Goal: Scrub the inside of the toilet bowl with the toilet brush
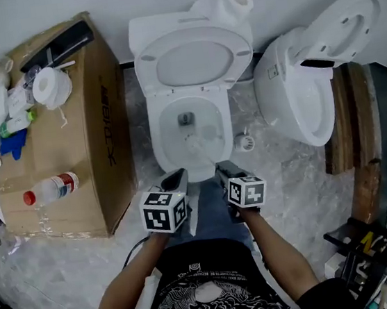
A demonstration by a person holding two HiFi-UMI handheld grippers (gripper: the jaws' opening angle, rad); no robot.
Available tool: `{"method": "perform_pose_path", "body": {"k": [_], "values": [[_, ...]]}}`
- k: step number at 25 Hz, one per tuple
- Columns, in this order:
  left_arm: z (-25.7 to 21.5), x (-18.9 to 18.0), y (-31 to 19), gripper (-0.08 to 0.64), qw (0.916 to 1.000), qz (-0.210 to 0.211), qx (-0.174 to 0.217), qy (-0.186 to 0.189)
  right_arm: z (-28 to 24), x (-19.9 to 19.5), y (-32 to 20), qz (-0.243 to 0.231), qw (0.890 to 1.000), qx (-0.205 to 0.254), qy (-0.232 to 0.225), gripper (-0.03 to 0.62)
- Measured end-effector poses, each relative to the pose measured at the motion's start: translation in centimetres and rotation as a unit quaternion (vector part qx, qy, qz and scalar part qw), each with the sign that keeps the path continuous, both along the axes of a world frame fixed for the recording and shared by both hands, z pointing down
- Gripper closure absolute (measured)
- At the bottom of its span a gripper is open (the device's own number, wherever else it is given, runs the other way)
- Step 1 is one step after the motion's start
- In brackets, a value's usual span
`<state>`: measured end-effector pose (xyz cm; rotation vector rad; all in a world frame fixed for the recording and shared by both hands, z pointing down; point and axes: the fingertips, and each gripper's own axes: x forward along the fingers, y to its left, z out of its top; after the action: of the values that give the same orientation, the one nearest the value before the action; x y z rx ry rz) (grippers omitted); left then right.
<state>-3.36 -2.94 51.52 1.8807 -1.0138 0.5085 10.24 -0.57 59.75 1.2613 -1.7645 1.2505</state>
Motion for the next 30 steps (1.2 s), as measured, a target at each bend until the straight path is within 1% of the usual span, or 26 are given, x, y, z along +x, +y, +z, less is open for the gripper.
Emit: {"method": "perform_pose_path", "body": {"k": [4,7,10,16,19,21,23,26,30], "values": [[-2.4,1.0,-0.9,0.568,0.9994,0.017,0.024,0.018,-4.0,0.1,0.4,0.019,0.999,0.029,-0.003,0.437],[-4.4,1.8,-1.7,0.568,0.9980,0.034,0.047,0.027,-7.3,0.1,0.1,0.037,0.997,0.062,-0.008,0.437],[-6.5,2.5,-2.2,0.568,0.9959,0.054,0.066,0.030,-10.6,-0.2,-0.4,0.044,0.994,0.099,-0.011,0.437],[-10.3,3.7,-3.6,0.569,0.9921,0.068,0.103,0.024,-17.1,-0.2,-2.5,0.063,0.983,0.170,-0.029,0.437],[-12.7,4.8,-4.5,0.569,0.9878,0.073,0.136,0.020,-20.1,0.2,-3.7,0.060,0.976,0.207,-0.031,0.437],[-14.1,5.3,-4.8,0.569,0.9840,0.078,0.159,0.014,-21.4,0.5,-4.4,0.058,0.972,0.224,-0.028,0.437],[-14.9,5.6,-4.7,0.569,0.9812,0.081,0.175,0.006,-21.9,0.6,-4.6,0.054,0.971,0.232,-0.026,0.438],[-15.4,5.6,-4.9,0.569,0.9787,0.082,0.188,-0.006,-22.4,0.4,-5.4,0.047,0.969,0.241,-0.025,0.437],[-15.5,5.3,-5.4,0.569,0.9776,0.077,0.195,-0.019,-23.1,0.1,-6.1,0.044,0.966,0.253,-0.029,0.438]]}}
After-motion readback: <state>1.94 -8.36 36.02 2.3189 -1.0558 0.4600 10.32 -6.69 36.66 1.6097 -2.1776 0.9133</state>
